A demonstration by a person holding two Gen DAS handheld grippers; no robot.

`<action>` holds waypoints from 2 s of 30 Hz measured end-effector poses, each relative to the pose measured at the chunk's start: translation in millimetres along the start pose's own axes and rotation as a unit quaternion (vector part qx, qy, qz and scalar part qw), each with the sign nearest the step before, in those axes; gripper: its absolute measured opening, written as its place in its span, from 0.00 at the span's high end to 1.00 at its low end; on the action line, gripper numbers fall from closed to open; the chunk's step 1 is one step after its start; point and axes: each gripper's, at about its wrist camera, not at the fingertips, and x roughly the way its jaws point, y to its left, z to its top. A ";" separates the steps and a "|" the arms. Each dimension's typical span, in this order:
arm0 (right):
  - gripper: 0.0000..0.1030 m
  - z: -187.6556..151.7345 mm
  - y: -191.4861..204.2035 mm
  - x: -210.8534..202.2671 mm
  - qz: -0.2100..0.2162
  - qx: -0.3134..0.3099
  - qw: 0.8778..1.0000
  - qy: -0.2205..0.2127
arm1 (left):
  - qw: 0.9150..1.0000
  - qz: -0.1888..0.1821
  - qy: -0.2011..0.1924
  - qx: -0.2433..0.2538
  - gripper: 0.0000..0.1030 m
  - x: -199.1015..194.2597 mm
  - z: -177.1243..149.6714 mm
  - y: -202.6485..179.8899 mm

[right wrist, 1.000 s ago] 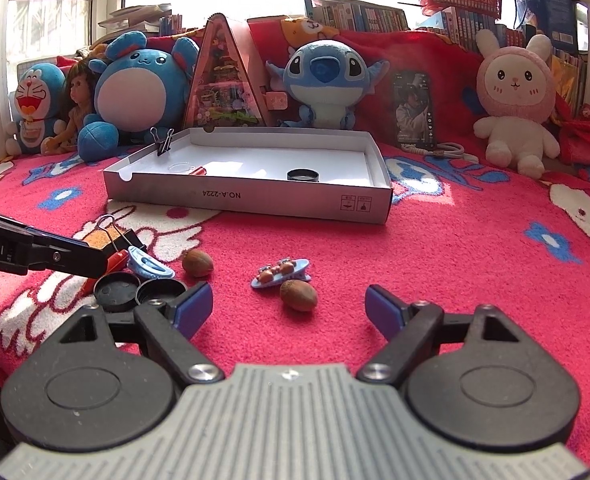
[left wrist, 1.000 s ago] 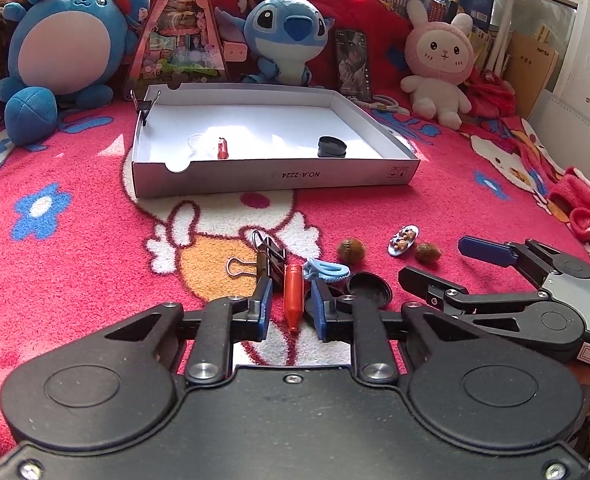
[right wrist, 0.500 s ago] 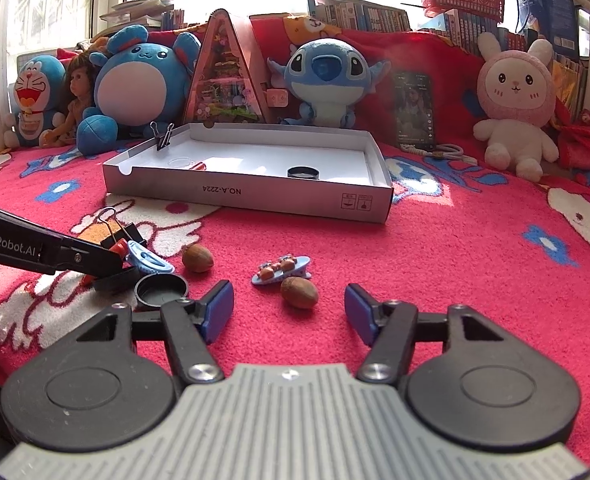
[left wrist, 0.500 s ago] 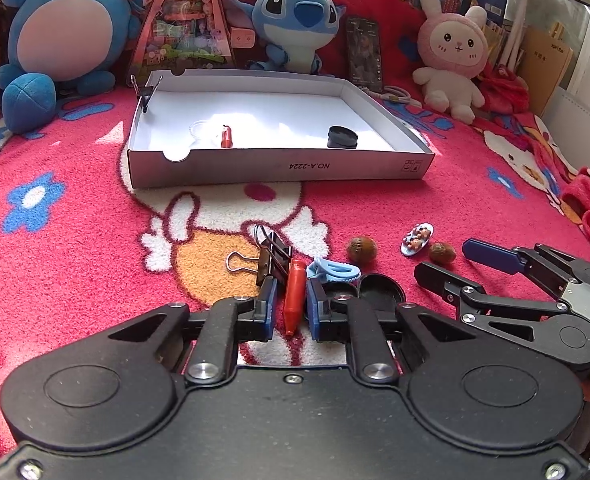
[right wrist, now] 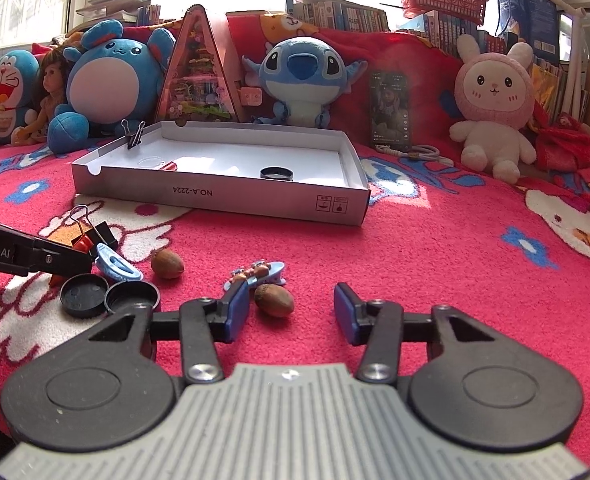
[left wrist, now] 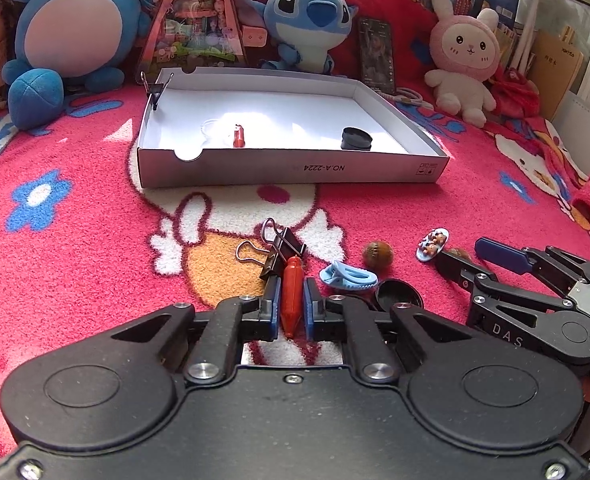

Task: Organize rigid objects
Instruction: 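Grasp the second red crayon with the left tool while the right tool grasps a brown nut, then carry the crayon and nut over the white tray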

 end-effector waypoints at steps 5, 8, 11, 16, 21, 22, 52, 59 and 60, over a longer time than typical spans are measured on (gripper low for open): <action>0.58 0.5 0.2 1.6 0.005 0.004 1.000 0.007 | 1.000 0.003 -0.004 0.005 0.90 0.4 -0.6 -2.1; 0.74 2.0 -0.7 1.8 0.007 0.011 1.000 0.012 | 1.000 0.003 -0.007 0.012 0.90 -3.3 -1.3 -4.5; 0.76 4.0 -2.0 1.2 0.009 0.019 1.000 0.015 | 1.000 -0.005 -0.008 0.012 0.90 -7.5 0.3 -4.8; 0.76 8.8 -5.7 0.0 0.010 0.024 1.000 0.014 | 1.000 -0.017 -0.020 0.013 0.90 -19.2 10.1 -3.9; 0.76 21.9 -13.2 1.1 0.011 0.033 0.999 0.007 | 0.999 -0.019 -0.033 0.010 0.90 -24.2 31.0 2.3; 0.76 26.1 -15.2 2.4 0.011 0.035 0.999 0.004 | 0.999 -0.018 -0.036 0.009 0.90 -24.4 35.0 3.7; 0.76 122.1 -68.4 131.9 0.029 0.164 0.979 0.114 | 0.996 0.044 0.028 -0.079 0.90 92.2 145.7 84.1; 0.76 121.5 -67.8 147.1 0.023 0.170 0.976 0.130 | 0.995 0.046 0.032 -0.079 0.90 96.6 143.9 83.5; 0.76 120.9 -67.6 148.4 0.022 0.171 0.976 0.132 | 0.995 0.046 0.033 -0.080 0.90 97.1 143.8 83.8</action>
